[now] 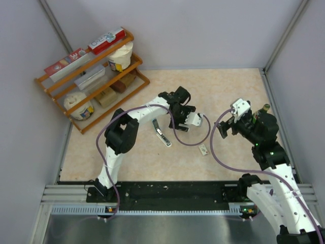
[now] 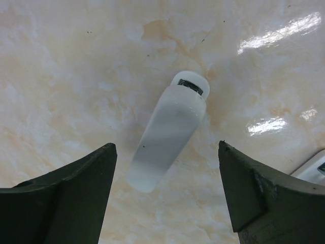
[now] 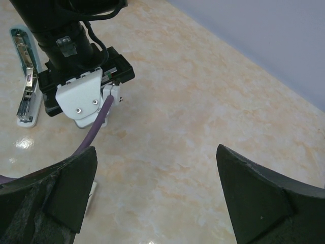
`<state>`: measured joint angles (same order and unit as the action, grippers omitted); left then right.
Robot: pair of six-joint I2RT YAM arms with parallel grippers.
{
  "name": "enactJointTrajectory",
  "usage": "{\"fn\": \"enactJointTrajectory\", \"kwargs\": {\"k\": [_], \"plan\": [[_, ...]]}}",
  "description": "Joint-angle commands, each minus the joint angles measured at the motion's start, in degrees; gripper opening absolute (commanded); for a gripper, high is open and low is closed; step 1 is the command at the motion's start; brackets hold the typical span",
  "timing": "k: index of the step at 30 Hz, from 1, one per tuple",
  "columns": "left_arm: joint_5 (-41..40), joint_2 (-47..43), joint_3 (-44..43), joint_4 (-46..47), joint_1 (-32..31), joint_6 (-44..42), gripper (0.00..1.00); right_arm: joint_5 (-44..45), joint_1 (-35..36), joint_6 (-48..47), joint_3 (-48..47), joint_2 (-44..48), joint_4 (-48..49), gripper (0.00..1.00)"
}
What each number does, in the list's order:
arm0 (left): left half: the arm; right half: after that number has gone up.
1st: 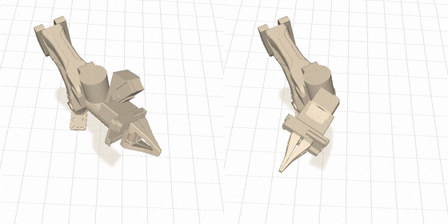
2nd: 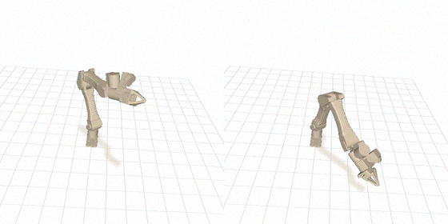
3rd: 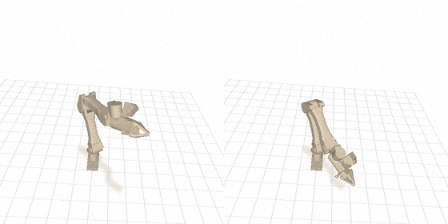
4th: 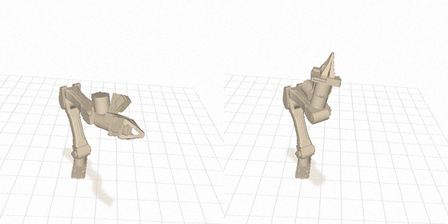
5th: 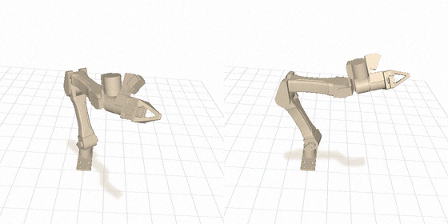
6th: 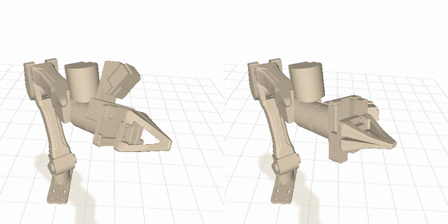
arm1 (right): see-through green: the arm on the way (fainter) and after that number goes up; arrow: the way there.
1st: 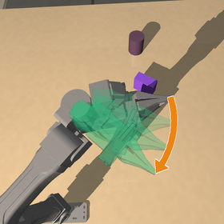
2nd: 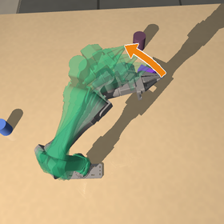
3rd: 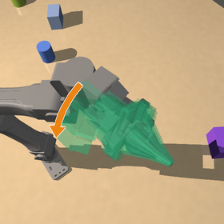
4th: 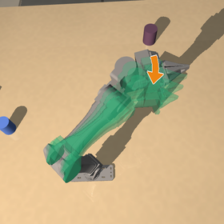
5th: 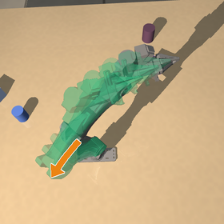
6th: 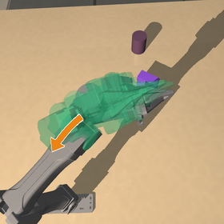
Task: Load the staples into the stapler
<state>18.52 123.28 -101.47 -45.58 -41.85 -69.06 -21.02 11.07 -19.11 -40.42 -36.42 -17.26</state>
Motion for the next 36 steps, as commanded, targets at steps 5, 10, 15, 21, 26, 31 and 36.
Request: {"fn": "enactJointTrajectory", "kwargs": {"k": [5, 10, 15, 21, 26, 31, 36], "plan": [[0.46, 1.34, -2.42, 3.22, -0.78, -0.64, 0.77, -1.31, -0.52, -1.28, 0.35, 0.13, 1.0, 0.99], [1.51, 1.43, -2.33, 2.43, -0.96, -0.55, 0.62, -1.57, -0.61, -1.45, 0.43, -0.31, 1.0, 0.99], [1.52, 2.22, -2.24, 1.9, -1.05, -0.47, 0.53, -2.01, -0.61, -1.45, 0.52, -0.49, 1.0, 0.99], [1.52, 2.66, -1.71, 1.81, -1.13, -0.11, 0.53, -2.28, -0.61, -1.45, 0.52, -1.02, 0.91, 0.99], [1.34, 2.75, -1.45, 1.81, -1.13, 0.06, 0.54, -2.28, -0.61, -1.45, 0.52, -1.02, 0.91, 0.99], [1.87, 2.75, -1.27, 2.25, -1.13, 0.94, 0.39, -2.54, -0.52, -1.45, 0.52, -1.19, 0.91, 0.99], [1.25, 2.49, -1.27, 3.04, -1.13, 2.96, 0.33, -2.71, -0.61, -1.28, 0.52, -1.19, 0.91, 0.99]]}}
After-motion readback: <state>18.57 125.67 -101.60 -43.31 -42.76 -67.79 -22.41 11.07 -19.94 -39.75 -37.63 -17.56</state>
